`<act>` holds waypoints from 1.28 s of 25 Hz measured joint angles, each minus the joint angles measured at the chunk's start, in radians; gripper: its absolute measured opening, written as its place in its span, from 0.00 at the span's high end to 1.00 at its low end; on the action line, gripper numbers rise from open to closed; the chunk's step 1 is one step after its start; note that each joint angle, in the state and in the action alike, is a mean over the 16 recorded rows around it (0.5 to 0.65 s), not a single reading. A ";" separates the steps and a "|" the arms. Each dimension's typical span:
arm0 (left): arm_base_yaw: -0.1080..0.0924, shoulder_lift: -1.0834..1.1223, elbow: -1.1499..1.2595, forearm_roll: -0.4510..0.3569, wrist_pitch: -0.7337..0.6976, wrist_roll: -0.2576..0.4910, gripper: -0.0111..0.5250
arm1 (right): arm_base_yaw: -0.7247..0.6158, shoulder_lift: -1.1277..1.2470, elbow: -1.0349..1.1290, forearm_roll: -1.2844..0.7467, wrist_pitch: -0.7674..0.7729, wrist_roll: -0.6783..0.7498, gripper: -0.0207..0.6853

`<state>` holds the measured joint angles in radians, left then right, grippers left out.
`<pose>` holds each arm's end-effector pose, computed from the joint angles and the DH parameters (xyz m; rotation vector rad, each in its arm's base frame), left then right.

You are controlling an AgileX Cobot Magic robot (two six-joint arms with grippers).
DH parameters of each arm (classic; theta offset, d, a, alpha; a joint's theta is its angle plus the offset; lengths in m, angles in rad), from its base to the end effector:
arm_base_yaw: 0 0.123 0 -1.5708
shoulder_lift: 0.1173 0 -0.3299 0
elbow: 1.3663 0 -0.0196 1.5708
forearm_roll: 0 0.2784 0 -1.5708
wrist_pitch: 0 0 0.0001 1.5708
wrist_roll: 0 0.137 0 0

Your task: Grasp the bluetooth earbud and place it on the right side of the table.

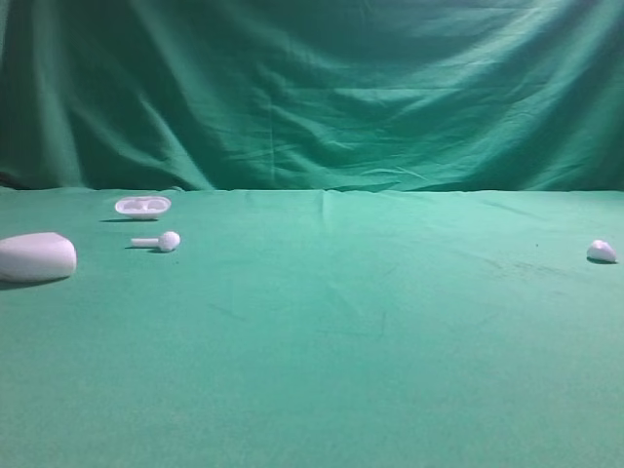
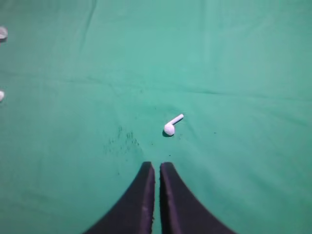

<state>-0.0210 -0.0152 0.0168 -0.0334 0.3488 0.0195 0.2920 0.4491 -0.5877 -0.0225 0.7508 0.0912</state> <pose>0.0797 -0.0032 0.1642 0.0164 1.8339 -0.0336 0.1031 0.0288 0.3127 -0.2187 2.0908 0.2051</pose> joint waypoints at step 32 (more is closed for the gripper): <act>0.000 0.000 0.000 0.000 0.000 0.000 0.98 | -0.213 -0.429 0.575 -0.080 -0.417 -0.017 0.97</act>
<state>-0.0210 -0.0152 0.0168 -0.0334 0.3488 0.0195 0.0793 0.0199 -0.0126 -0.1022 0.3341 0.0745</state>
